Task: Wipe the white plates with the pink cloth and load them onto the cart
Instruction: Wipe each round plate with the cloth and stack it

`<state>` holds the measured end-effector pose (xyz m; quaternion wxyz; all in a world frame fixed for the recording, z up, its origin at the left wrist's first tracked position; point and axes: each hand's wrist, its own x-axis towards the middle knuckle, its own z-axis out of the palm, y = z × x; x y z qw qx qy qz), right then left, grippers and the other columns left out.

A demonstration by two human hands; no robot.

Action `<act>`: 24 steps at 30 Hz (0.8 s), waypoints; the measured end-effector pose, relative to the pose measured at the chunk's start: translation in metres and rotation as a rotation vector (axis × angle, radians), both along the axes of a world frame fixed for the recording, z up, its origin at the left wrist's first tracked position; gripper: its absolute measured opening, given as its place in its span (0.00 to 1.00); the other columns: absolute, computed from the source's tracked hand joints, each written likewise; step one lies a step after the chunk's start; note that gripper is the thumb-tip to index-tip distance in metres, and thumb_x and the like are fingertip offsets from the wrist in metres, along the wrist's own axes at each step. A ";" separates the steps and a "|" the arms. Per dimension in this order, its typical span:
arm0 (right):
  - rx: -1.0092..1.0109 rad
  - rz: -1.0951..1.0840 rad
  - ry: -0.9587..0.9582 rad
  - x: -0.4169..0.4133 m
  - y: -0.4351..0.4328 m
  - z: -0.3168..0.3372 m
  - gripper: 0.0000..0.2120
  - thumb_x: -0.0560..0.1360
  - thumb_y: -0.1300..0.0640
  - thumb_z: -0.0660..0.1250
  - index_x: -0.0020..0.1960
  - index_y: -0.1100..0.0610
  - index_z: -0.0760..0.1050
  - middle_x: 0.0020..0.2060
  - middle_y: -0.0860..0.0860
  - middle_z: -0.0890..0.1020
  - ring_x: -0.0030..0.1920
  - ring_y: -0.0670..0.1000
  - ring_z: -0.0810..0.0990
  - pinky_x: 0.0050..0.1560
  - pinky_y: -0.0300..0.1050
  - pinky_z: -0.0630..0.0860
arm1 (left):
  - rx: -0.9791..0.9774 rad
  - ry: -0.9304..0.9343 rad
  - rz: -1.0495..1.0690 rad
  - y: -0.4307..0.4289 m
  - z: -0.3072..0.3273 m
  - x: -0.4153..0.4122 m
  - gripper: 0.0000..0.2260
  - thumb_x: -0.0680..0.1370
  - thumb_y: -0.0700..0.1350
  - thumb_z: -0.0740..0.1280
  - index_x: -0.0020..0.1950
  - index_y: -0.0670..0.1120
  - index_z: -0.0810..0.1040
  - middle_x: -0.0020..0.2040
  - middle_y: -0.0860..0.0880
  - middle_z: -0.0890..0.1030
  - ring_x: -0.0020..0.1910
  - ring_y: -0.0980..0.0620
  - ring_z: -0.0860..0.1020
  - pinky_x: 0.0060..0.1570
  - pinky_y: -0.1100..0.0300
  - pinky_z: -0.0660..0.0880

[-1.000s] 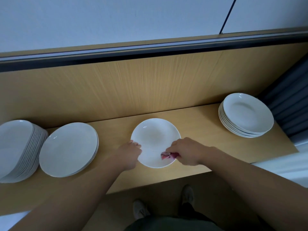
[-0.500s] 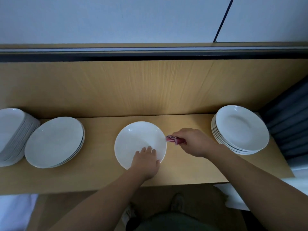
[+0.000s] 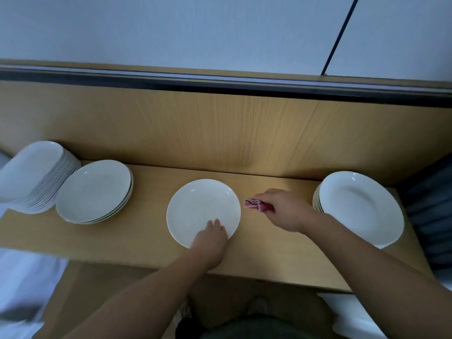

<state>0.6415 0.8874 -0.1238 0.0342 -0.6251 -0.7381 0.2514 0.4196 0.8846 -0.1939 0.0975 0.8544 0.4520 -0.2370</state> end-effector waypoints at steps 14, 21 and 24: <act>0.161 -0.005 0.081 0.022 0.014 0.039 0.13 0.77 0.58 0.61 0.59 0.49 0.77 0.48 0.47 0.78 0.48 0.50 0.76 0.49 0.51 0.76 | 0.211 -0.115 0.123 0.029 0.102 0.011 0.10 0.78 0.38 0.58 0.60 0.44 0.67 0.51 0.47 0.79 0.44 0.46 0.80 0.35 0.55 0.70; 0.227 -0.056 0.086 0.035 0.014 0.056 0.14 0.78 0.58 0.61 0.61 0.47 0.77 0.49 0.46 0.78 0.48 0.49 0.76 0.47 0.47 0.75 | 0.197 -0.292 0.140 0.039 0.115 0.027 0.09 0.83 0.47 0.56 0.59 0.43 0.67 0.51 0.45 0.78 0.39 0.48 0.74 0.37 0.56 0.70; 0.228 -0.067 0.072 0.034 0.015 0.054 0.12 0.78 0.57 0.61 0.59 0.49 0.78 0.48 0.47 0.78 0.48 0.50 0.77 0.47 0.50 0.75 | 0.127 -0.355 0.174 0.042 0.117 0.029 0.11 0.83 0.46 0.55 0.62 0.42 0.67 0.53 0.44 0.77 0.46 0.46 0.77 0.42 0.54 0.72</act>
